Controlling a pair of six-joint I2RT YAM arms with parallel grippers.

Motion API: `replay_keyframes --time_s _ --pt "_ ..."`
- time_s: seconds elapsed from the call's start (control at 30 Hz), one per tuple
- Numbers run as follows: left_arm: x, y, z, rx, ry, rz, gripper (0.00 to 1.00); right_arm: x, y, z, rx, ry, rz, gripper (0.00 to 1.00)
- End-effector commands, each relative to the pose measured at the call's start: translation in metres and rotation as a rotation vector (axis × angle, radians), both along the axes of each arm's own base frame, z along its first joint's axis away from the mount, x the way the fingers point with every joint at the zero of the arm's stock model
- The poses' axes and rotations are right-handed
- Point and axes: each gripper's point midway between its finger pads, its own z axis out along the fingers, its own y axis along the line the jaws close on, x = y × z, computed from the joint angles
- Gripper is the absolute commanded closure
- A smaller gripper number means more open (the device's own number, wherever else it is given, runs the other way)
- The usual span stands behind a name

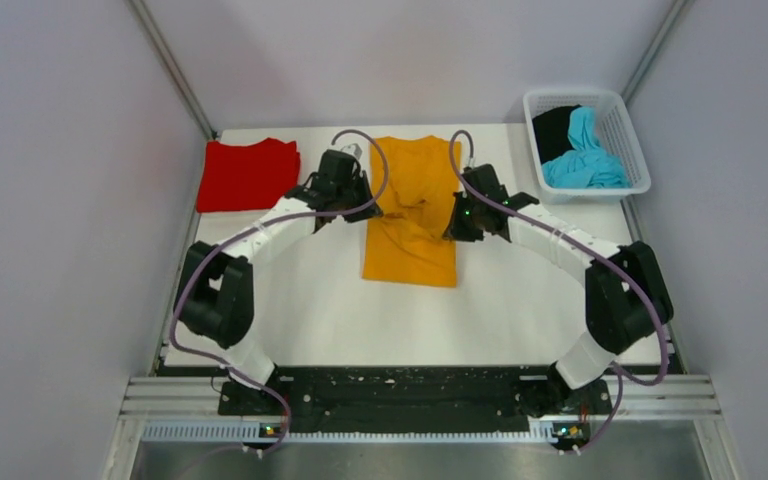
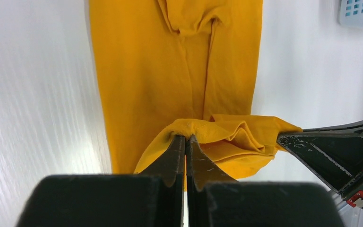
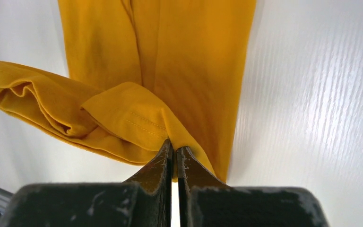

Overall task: Fold and stack the t-shirts
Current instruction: Fold the folded rectangular tshirt in 1/3 of the way

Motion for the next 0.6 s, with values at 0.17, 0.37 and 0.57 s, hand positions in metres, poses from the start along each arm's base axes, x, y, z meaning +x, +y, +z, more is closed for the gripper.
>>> replay_keyframes --time_s 0.17,0.37,0.57 --pt "0.044 -0.005 0.000 -0.062 0.030 -0.104 1.00 0.059 -0.001 0.005 0.008 -0.038 -0.016 1.00" --pt "0.058 -0.007 -0.011 -0.080 0.052 -0.123 1.00 0.076 -0.004 -0.006 0.005 -0.018 -0.034 1.00" --pt "0.066 -0.012 -0.029 -0.090 0.103 -0.124 1.00 0.086 -0.010 -0.017 -0.015 -0.005 -0.062 0.98"
